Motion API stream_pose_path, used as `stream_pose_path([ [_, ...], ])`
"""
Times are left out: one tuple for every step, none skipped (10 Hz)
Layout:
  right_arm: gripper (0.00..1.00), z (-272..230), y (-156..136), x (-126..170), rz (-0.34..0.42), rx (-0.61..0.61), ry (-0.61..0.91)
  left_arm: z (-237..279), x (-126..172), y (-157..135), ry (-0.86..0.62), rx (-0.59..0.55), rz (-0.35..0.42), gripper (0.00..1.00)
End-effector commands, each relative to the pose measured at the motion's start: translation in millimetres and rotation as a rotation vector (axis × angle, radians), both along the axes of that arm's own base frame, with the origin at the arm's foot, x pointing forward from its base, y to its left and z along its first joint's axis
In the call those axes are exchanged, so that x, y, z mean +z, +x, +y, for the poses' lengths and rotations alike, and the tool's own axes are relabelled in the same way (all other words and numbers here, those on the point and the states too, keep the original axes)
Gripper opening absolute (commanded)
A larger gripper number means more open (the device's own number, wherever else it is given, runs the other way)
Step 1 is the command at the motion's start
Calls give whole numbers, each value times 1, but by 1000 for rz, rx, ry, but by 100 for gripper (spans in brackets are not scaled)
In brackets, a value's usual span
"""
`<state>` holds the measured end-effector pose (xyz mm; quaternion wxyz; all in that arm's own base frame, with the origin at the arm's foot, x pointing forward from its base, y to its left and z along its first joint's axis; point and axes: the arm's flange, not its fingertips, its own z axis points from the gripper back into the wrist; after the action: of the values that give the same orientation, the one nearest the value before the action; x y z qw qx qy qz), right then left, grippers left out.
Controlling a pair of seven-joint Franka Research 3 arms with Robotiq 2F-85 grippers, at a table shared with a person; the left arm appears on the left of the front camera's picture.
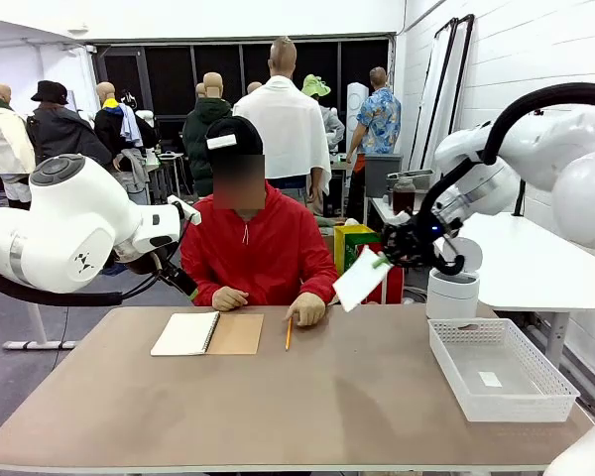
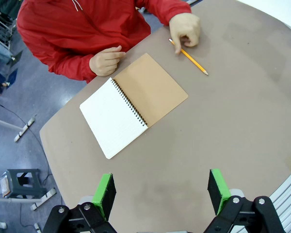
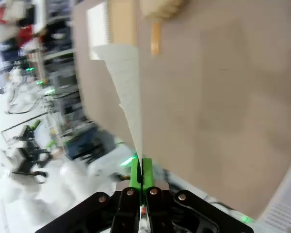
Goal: Sort the paper based on its condition.
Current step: If a person hands you a paper, place it in the Organizing basket , and if it's crumpled, put it in the Trash can.
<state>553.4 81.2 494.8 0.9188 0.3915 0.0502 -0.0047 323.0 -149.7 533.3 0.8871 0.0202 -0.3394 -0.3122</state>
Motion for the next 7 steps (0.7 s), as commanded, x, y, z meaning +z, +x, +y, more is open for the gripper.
stream_pose_path([
  [0,-24,-36,-6,-136,-50,-198,0,0,0,1,-1,-2,100],
  [0,-40,-46,-6,-155,-71,-260,0,0,0,1,-1,-2,100],
  [0,-55,-51,-9,-178,-106,-314,0,0,0,1,-1,-2,100],
  [0,-63,-55,-13,-183,-164,-358,0,0,0,1,-1,-2,100],
  [0,-60,-58,-9,-189,-189,-373,0,0,0,1,-1,-2,100],
  [0,-66,-46,-1,-183,-90,-312,0,0,0,1,-1,-2,100],
  [0,-66,-46,-1,-183,-90,-312,0,0,0,1,-1,-2,100],
])
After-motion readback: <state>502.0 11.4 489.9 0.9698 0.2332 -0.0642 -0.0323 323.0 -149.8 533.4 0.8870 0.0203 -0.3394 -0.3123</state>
